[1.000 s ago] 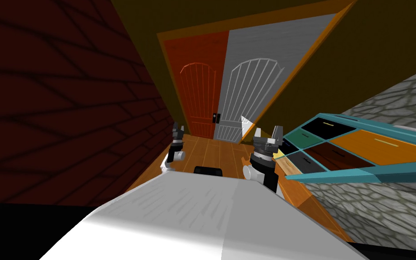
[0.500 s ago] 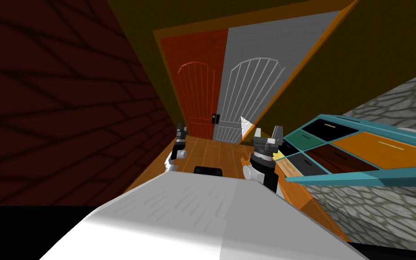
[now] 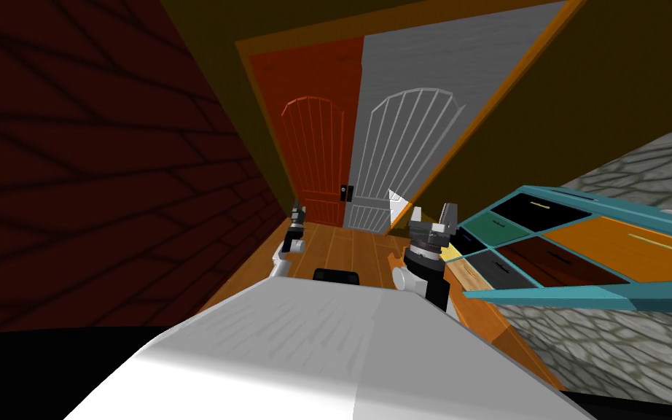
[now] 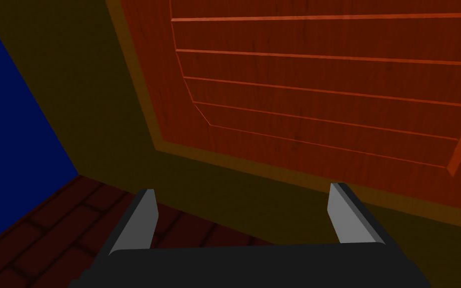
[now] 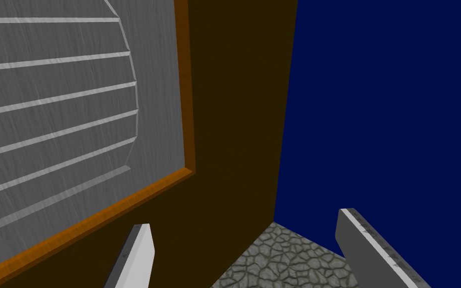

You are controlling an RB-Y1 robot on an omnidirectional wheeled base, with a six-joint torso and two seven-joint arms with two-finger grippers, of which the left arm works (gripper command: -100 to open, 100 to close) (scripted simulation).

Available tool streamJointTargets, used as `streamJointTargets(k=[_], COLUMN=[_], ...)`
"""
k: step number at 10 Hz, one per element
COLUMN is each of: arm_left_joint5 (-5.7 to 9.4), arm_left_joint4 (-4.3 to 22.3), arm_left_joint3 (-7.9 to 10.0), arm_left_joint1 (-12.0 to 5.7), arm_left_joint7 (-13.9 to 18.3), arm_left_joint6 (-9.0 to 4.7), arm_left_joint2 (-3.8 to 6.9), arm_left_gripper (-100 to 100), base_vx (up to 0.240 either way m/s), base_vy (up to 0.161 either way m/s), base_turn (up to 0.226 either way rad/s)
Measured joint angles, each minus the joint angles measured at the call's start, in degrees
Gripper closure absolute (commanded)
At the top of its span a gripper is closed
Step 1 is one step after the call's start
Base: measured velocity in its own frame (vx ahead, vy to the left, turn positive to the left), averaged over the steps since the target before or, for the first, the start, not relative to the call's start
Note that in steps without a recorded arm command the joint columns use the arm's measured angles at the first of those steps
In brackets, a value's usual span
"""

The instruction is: Pull the door open

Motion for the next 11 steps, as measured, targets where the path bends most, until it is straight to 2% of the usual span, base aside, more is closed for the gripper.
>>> streamJointTargets(k=[2,3,5,7,11], arm_left_joint5=[0.26,0.53,0.6,0.88,1.3], arm_left_joint4=[3.45,5.52,8.72,11.23,16.97], arm_left_joint3=[-0.25,-0.21,-0.68,-0.72,-1.06], arm_left_joint1=[-2.07,-3.28,-5.01,-6.31,-10.02], arm_left_joint7=[-0.24,-0.07,-0.61,-0.46,-0.93], arm_left_joint6=[0.44,0.42,0.75,0.69,1.45], arm_left_joint2=[0.01,0.5,-0.09,0.35,0.15], arm_left_gripper=[-100,-100,-100,-100,-100], base_vx=[0.101,0.097,0.087,0.067,0.077], base_vy=[-0.053,-0.034,-0.043,-0.031,-0.041], base_turn=[-0.009,-0.006,-0.008,-0.007,-0.008])
